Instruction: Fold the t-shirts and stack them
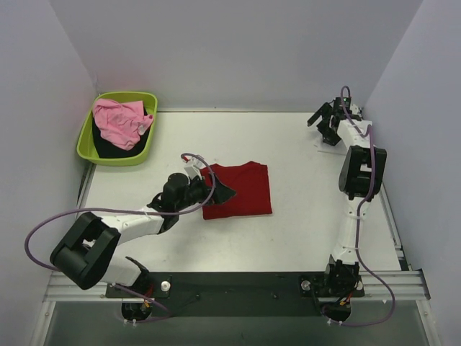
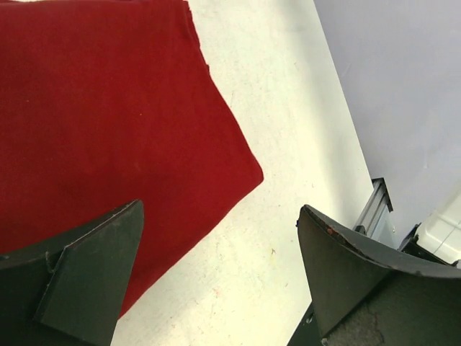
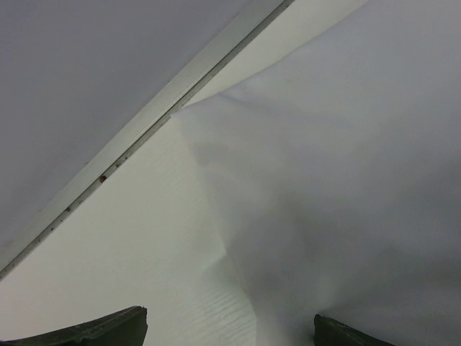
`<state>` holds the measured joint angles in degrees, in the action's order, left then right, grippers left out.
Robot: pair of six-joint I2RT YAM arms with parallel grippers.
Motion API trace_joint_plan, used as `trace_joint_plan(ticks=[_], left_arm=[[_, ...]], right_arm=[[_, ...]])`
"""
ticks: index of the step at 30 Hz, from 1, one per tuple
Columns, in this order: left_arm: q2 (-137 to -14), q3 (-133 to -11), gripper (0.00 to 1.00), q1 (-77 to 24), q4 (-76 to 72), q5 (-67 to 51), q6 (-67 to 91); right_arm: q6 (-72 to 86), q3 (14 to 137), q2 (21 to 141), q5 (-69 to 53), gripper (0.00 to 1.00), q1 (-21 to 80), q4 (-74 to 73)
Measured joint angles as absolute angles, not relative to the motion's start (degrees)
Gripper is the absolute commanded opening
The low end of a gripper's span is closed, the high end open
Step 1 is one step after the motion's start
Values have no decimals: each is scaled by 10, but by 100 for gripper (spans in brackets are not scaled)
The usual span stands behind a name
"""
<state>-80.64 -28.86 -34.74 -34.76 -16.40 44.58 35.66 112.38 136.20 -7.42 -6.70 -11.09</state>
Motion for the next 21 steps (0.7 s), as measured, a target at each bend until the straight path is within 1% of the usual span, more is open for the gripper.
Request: trace_joint_plan(ticks=[6, 17, 21], left_arm=[[-769, -289, 97, -347, -317, -153, 443], [-726, -289, 97, -348, -271, -138, 444], [-712, -288, 97, -350, -255, -136, 444]], right_arm=[[401, 1098, 1353, -100, 100, -71, -109], [462, 897, 1230, -114, 100, -72, -70], [471, 845, 1196, -114, 100, -65, -53]])
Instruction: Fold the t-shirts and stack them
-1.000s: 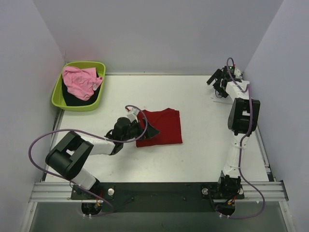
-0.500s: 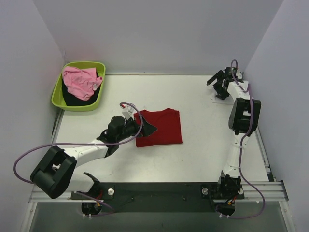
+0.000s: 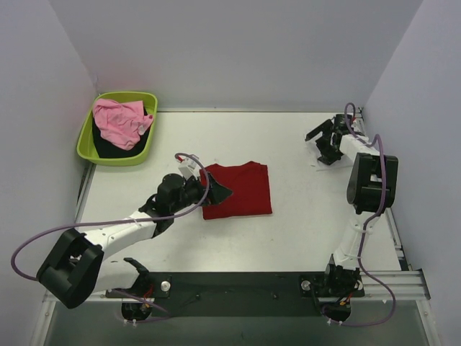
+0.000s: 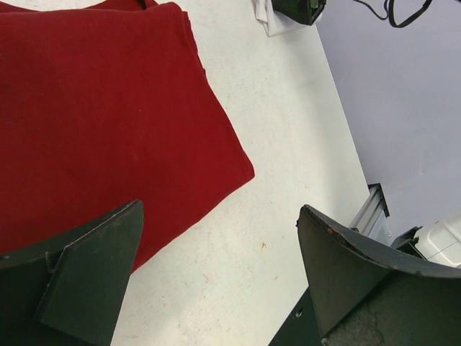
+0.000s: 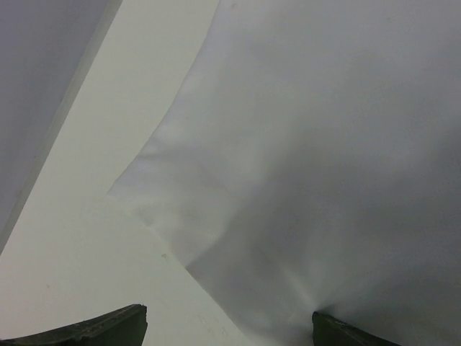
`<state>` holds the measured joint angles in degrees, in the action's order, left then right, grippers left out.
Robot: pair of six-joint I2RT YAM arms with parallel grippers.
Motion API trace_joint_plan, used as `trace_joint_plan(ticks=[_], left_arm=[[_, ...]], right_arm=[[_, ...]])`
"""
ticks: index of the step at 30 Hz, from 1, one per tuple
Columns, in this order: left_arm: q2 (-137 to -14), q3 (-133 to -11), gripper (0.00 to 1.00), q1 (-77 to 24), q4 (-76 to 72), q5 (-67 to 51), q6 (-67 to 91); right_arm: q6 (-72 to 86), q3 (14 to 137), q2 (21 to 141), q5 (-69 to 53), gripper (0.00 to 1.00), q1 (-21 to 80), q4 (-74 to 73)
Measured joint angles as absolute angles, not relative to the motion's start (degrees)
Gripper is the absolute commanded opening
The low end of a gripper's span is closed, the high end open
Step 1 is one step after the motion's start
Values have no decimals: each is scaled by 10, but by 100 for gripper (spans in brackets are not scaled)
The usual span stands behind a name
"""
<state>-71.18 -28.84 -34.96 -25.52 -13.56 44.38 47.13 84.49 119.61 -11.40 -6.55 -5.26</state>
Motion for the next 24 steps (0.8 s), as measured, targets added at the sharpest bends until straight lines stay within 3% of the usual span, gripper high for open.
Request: trace_joint_plan(ticks=[10, 24], left_arm=[[-667, -280, 98, -364, -228, -124, 446], [-569, -264, 98, -381, -148, -100, 446]], right_arm=[[498, 743, 1135, -95, 100, -32, 3], [516, 717, 1107, -50, 100, 31, -12]])
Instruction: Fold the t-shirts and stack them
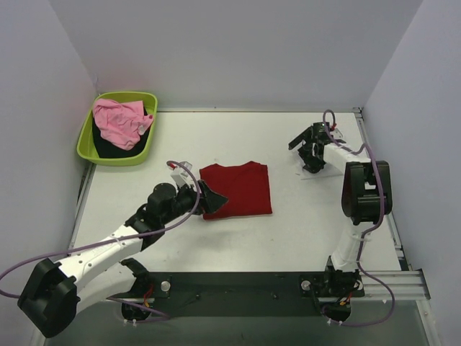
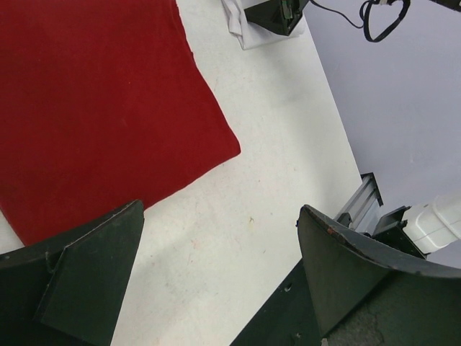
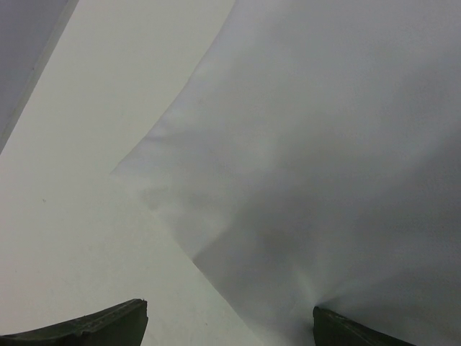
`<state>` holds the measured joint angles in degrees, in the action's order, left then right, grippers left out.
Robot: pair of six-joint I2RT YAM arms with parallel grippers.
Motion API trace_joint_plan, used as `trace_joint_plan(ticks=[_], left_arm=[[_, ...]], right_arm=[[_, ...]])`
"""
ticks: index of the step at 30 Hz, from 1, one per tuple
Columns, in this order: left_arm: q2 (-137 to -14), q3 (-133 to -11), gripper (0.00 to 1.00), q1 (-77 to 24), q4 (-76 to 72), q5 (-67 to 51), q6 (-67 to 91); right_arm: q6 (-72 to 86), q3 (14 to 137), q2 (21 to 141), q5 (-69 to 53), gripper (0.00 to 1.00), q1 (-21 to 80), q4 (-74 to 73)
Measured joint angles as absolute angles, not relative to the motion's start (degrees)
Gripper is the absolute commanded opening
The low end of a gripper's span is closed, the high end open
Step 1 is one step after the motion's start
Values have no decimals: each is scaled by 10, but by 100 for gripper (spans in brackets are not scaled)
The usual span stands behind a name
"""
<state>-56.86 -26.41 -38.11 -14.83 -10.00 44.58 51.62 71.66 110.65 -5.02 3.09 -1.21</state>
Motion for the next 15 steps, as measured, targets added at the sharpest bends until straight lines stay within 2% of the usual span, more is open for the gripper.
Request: trace_joint_plan(ticks=[7, 15], left_arm=[[-520, -251, 97, -387, -105, -87, 446], [-509, -251, 97, -390, -13, -39, 449]], right_arm=[[509, 722, 1093, -11, 100, 59, -44], [375, 752, 984, 62, 100, 140, -75]])
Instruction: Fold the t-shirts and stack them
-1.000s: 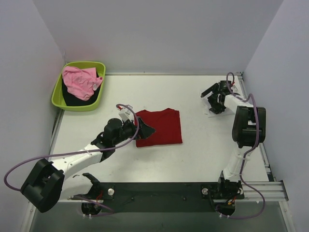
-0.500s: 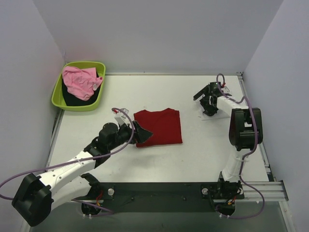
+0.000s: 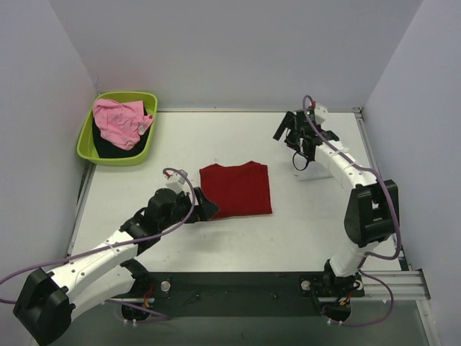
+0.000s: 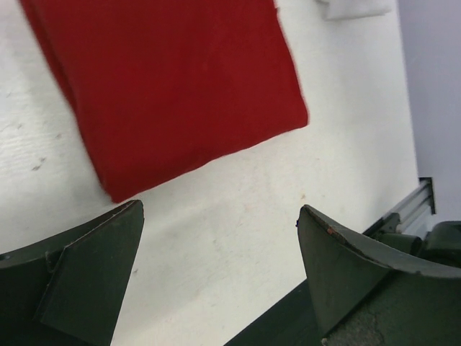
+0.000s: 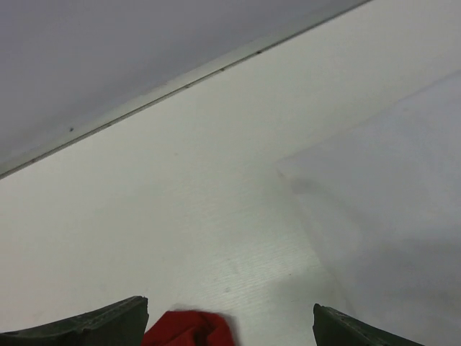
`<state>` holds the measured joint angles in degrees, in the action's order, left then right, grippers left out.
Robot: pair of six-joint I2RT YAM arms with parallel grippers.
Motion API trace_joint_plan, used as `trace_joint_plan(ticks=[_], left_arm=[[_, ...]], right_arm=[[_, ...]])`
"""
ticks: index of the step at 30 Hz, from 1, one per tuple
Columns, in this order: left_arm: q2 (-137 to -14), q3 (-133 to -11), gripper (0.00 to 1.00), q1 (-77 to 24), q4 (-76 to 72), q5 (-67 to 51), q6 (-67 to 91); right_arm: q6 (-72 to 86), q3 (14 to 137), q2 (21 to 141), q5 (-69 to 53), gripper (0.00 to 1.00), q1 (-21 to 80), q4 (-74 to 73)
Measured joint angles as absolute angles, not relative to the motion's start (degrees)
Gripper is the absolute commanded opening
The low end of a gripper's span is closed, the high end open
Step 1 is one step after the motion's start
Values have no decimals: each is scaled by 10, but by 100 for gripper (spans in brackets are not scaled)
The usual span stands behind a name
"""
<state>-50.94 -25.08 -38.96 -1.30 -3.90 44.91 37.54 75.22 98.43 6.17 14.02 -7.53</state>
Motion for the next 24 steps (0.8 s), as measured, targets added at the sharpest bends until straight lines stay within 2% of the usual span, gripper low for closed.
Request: trace_joint_plan(ticks=[10, 19, 24], left_arm=[[-546, -249, 97, -390, 94, 20, 474], [-600, -218, 97, -392, 76, 29, 501], [-658, -227, 98, -398, 3, 29, 506]], right_arm=[[292, 745, 952, 60, 100, 222, -98], [283, 713, 953, 55, 100, 230, -100], [282, 702, 952, 52, 100, 243, -95]])
